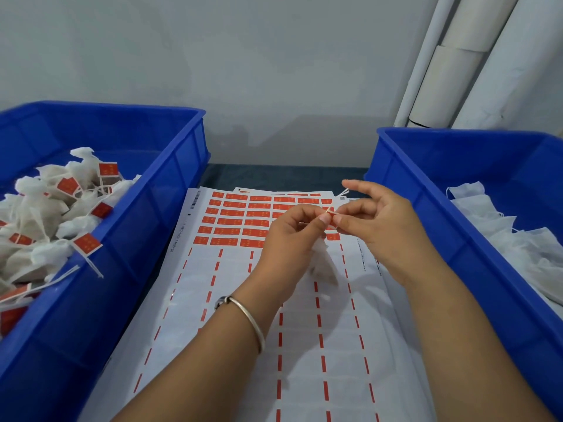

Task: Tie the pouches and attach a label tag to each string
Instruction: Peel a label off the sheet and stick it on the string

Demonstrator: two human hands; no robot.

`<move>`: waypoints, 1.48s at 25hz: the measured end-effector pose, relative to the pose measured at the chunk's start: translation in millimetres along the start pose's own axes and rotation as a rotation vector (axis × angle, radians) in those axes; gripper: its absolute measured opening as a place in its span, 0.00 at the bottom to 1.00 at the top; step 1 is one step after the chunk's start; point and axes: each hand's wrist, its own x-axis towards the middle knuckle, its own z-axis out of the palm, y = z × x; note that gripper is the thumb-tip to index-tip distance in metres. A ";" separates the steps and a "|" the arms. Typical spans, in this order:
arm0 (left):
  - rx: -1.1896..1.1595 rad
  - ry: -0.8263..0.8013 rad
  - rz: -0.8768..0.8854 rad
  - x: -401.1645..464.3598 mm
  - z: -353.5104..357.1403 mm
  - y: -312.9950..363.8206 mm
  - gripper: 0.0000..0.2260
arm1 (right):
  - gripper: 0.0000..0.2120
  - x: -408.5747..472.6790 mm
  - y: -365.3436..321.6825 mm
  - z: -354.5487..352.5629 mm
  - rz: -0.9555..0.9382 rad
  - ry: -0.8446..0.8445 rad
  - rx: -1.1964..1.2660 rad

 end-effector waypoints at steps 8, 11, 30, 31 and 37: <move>0.348 -0.004 0.118 0.1 -1.9 11.3 0.07 | 0.22 -1.2 -3.2 9.0 -0.106 0.075 -0.080; 0.450 -0.075 0.149 -3.7 -4.3 17.4 0.08 | 0.21 -3.9 -9.5 10.2 -0.133 0.104 -0.042; 0.847 0.861 0.022 -39.7 -195.0 134.6 0.11 | 0.09 -51.8 -44.6 62.8 0.018 -0.053 -0.029; 0.894 0.853 -0.032 -44.0 -200.7 132.9 0.11 | 0.09 -55.8 -46.1 64.1 0.018 -0.067 -0.040; 1.103 0.623 -0.212 -60.3 -219.9 137.7 0.13 | 0.09 -78.7 -53.9 67.3 0.029 -0.128 -0.103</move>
